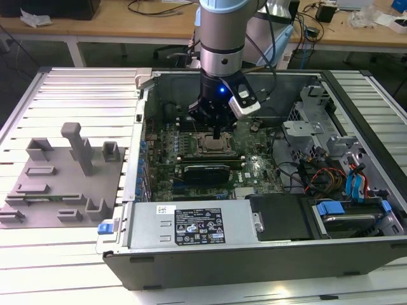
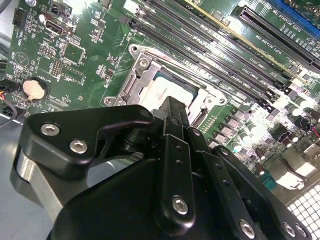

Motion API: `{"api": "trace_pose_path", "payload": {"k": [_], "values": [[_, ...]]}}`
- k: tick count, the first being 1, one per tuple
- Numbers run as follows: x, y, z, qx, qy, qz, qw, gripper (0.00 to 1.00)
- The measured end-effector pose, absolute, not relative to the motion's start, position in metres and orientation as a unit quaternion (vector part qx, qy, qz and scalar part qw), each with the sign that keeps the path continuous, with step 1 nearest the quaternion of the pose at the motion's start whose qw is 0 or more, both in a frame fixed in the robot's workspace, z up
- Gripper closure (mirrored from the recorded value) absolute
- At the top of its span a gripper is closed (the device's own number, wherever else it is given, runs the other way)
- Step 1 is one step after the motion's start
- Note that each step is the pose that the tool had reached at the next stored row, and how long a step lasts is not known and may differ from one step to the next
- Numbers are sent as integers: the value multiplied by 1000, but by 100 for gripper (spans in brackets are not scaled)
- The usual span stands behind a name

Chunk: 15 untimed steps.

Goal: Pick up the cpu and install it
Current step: 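Install the first cpu locking lever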

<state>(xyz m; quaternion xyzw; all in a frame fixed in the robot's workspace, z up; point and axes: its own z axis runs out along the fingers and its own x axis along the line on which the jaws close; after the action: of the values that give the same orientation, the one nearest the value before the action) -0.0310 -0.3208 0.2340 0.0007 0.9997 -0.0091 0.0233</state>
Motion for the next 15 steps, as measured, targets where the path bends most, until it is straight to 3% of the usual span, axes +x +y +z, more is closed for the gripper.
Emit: {"api": "trace_pose_path", "payload": {"k": [7, 15], "values": [[-31, -321, 236, 1, 1000, -9, 23, 89], [-31, -320, 261, 1, 1000, -9, 23, 89]]}}
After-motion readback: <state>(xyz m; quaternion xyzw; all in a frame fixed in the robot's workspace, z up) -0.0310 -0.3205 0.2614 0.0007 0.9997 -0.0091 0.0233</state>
